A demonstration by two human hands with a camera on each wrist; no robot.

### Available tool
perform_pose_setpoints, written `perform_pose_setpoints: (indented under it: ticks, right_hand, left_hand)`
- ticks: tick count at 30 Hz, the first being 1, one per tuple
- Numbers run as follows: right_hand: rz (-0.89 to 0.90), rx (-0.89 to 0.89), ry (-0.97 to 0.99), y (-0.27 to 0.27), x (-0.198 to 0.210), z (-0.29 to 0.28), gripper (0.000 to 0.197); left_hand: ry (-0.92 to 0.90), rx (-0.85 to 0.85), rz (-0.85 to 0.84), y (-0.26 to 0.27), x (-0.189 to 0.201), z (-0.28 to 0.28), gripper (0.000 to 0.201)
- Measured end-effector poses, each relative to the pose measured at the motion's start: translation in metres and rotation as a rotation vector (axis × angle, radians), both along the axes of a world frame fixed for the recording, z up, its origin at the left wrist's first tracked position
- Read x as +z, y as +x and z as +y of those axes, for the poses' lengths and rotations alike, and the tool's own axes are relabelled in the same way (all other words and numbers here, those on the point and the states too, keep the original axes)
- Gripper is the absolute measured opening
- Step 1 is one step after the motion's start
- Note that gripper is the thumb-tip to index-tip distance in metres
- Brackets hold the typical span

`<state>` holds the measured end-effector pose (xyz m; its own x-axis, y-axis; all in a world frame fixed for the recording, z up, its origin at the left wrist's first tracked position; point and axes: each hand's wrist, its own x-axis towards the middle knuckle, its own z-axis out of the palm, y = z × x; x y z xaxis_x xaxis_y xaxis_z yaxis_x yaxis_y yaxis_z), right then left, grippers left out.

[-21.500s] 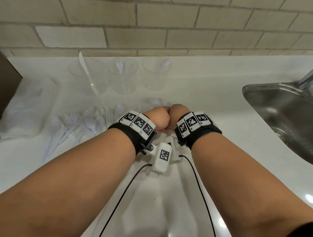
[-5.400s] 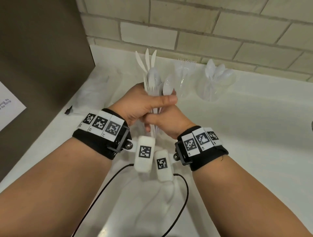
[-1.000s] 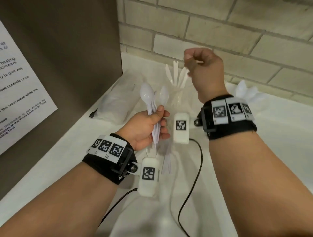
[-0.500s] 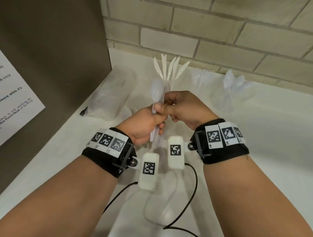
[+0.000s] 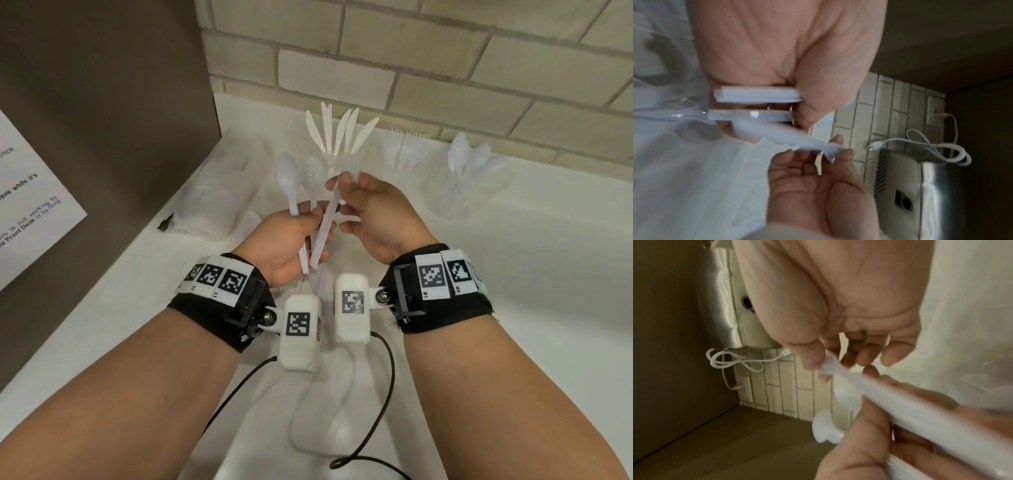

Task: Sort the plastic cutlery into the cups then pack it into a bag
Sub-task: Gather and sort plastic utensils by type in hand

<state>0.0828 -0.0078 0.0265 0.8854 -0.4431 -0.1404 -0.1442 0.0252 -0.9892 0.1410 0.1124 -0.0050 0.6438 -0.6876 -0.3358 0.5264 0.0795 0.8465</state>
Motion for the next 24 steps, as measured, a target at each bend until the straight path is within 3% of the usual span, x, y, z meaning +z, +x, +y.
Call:
perform_pose_setpoints:
  ticks: [2, 4, 6, 8, 10, 14, 18, 21, 24]
  right_hand:
    - [-0.087, -0.142, 0.055, 0.003, 0.004, 0.000, 0.023]
    - [-0.159, -0.198, 0.122, 0.004, 0.008, 0.000, 0.020]
    - [-0.141, -0.181, 0.085, 0.004, 0.009, 0.001, 0.021]
    - [-0.052, -0.161, -0.037, 0.004, 0.008, 0.001, 0.032]
    - [0.007, -0.171, -0.140, 0.006, 0.005, 0.001, 0.034]
    - [0.043, -0.213, -0.153, 0.007, 0.000, -0.002, 0.005]
    - [0.055, -0.186, -0.147, 0.007, -0.005, -0.004, 0.004]
    - [0.060, -0.236, -0.106, 0.008, -0.006, -0.011, 0.029]
    - [-0.073, -0.343, -0.128, 0.010, 0.005, -0.033, 0.018]
  left_hand:
    - [0.118, 0.040, -0.116, -0.002, 0.000, -0.002, 0.021]
    - [0.318, 0.055, -0.374, -0.001, -0.002, -0.003, 0.019]
    - [0.486, 0.043, -0.642, 0.001, -0.004, -0.003, 0.023]
    - [0.535, 0.039, -0.771, 0.002, -0.005, -0.002, 0.027]
    - [0.512, -0.006, -0.776, 0.001, -0.004, -0.002, 0.029]
    - [0.357, -0.093, -0.604, -0.003, -0.002, -0.001, 0.041]
    - [0.282, -0.101, -0.535, -0.005, -0.002, -0.001, 0.026]
    - [0.288, -0.067, -0.492, -0.004, -0.001, -0.001, 0.030]
    - [0.308, -0.028, -0.451, -0.001, 0.001, 0.000, 0.032]
